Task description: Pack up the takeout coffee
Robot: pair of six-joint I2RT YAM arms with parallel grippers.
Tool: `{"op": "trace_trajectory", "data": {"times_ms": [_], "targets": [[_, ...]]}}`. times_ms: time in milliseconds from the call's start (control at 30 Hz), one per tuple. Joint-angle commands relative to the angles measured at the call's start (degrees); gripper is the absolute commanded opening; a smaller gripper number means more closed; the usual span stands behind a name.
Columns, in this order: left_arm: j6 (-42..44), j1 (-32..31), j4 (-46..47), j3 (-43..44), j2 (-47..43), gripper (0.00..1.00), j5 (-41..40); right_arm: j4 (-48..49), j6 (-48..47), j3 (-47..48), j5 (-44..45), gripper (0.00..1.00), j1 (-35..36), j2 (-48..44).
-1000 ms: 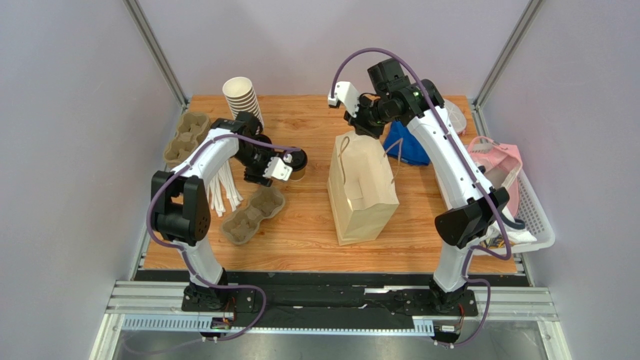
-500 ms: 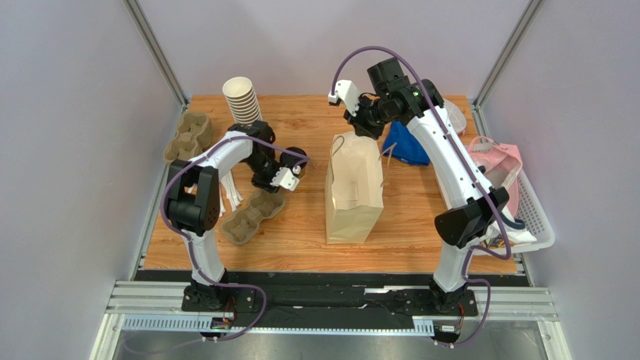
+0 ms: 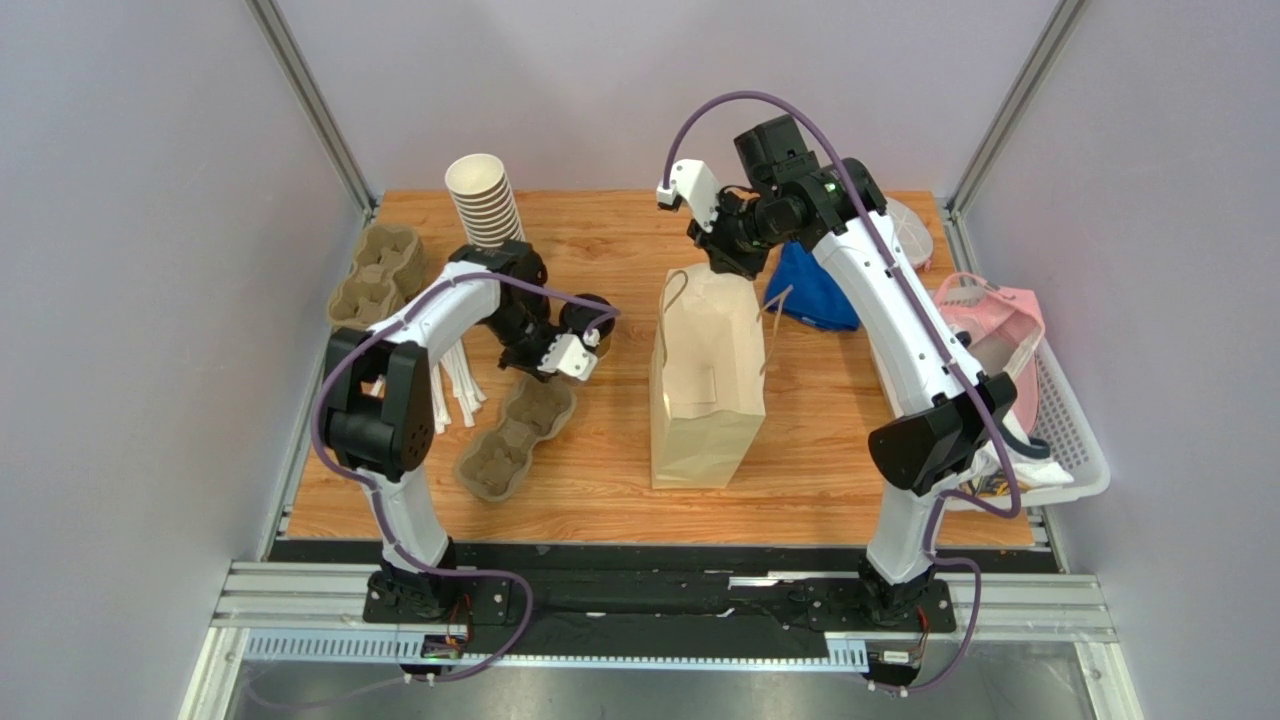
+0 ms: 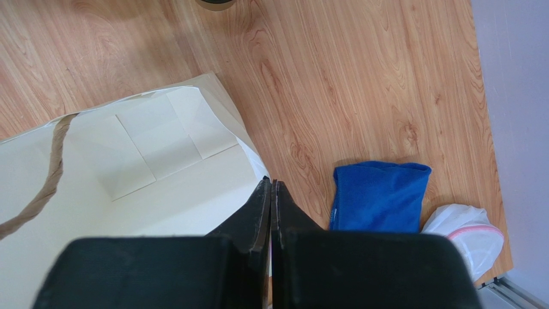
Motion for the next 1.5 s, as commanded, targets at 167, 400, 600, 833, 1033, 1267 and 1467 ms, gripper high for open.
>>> {"op": "trace_trajectory", "data": {"times_ms": [167, 400, 600, 833, 1033, 1267, 1467], "targets": [[-11.5, -0.1, -11.5, 5.5, -21.6, 0.00, 7.1, -0.6, 5.9, 2.2, 1.8, 0.00, -0.2, -1.5], [-25.3, 5.0, -16.9, 18.7, -30.3, 0.00, 11.3, -0.8, 10.2, 2.2, 3.0, 0.00, -0.2, -3.2], [-43.6, 5.2, -12.7, 33.7, -35.5, 0.00, 12.6, -0.9, 13.3, 1.2, 4.1, 0.00, -0.1, -4.3], [-59.5, 4.4, -1.1, 52.4, -35.5, 0.00, 9.8, -1.3, 18.0, 2.6, 5.8, 0.00, 0.1, -3.4], [-67.2, -1.0, 3.9, 60.9, -31.6, 0.00, 7.6, -1.8, 20.1, 2.7, 6.8, 0.00, 0.4, -2.9], [-59.7, -20.6, 5.1, 59.7, -28.6, 0.00, -11.5, -1.6, 21.0, 2.3, 8.4, 0.00, 1.3, -2.5], [-51.7, -30.6, 9.0, 54.0, -28.3, 0.00, -23.7, -1.3, 21.4, 2.5, 8.8, 0.00, 1.4, -2.3]]}}
